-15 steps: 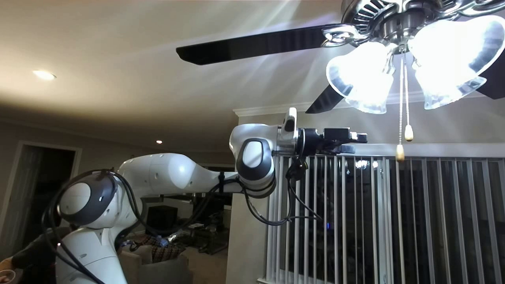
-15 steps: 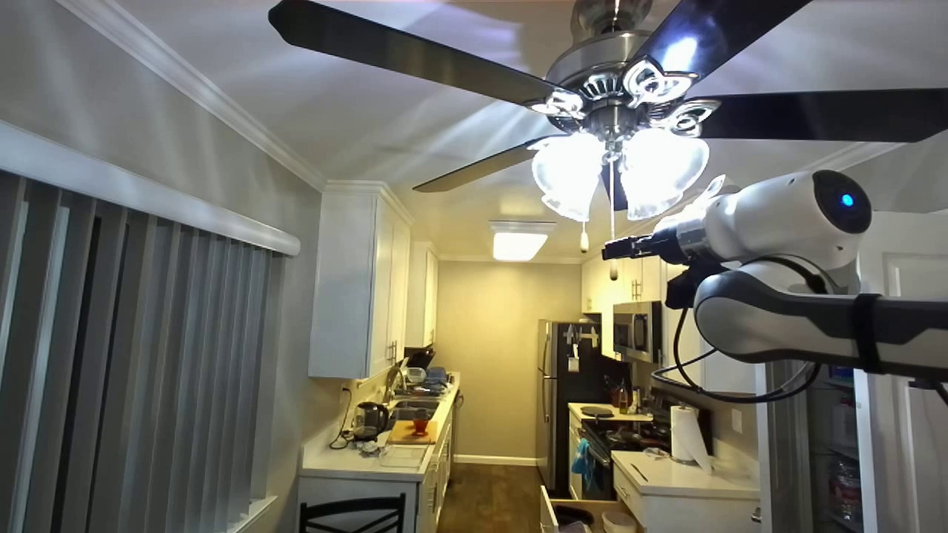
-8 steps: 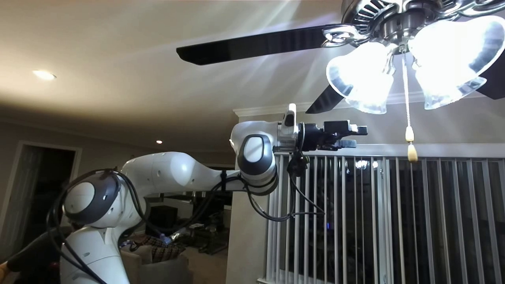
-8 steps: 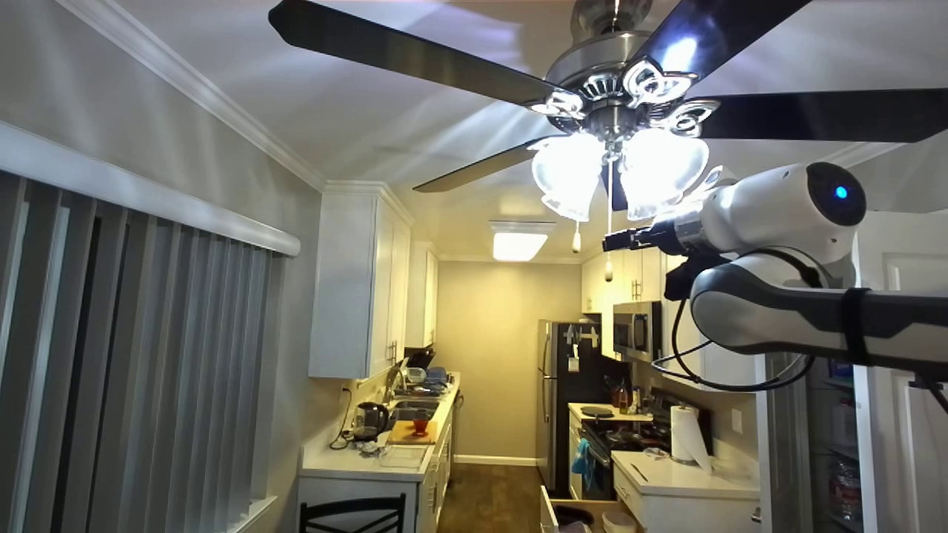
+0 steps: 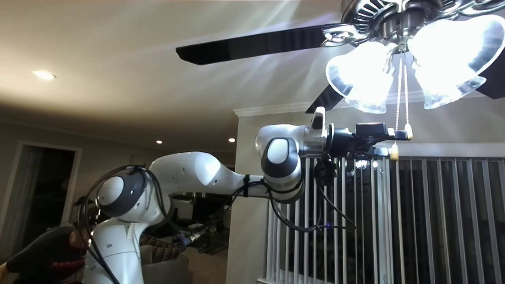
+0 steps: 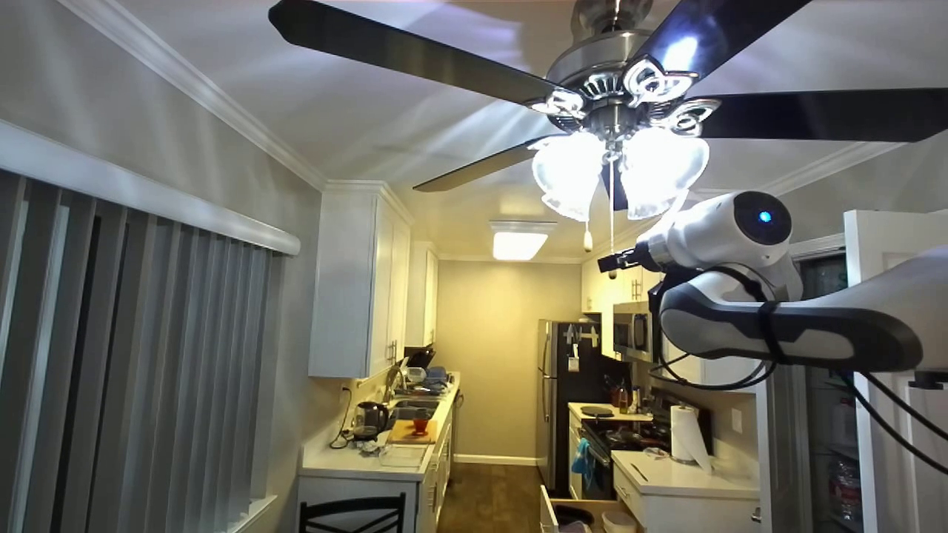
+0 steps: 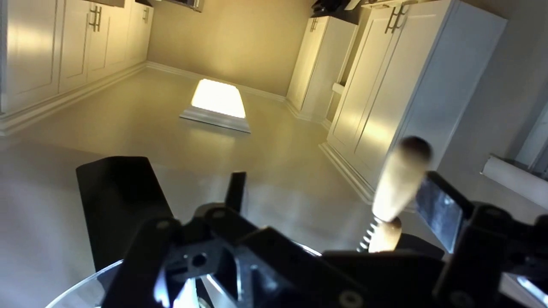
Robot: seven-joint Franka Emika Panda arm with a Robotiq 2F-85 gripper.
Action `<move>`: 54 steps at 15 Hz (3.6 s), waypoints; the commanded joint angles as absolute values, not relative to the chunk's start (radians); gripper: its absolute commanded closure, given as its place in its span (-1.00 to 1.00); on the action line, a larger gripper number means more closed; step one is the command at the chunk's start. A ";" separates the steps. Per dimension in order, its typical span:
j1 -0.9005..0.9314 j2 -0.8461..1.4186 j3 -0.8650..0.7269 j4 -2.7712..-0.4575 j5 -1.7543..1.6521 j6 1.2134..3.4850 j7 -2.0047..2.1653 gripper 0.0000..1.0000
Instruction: Turn off the chandelier.
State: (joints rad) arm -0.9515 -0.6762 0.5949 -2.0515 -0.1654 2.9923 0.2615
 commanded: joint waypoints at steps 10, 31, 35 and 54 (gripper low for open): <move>-1.022 -0.583 0.665 -1.926 -0.202 2.979 0.294 -1.00; -1.012 -0.569 0.669 -1.938 -0.225 2.965 0.289 -0.24; -1.011 -0.567 0.670 -1.938 -0.228 2.967 0.290 0.67; -0.999 -0.564 0.662 -1.946 -0.234 2.965 0.286 0.92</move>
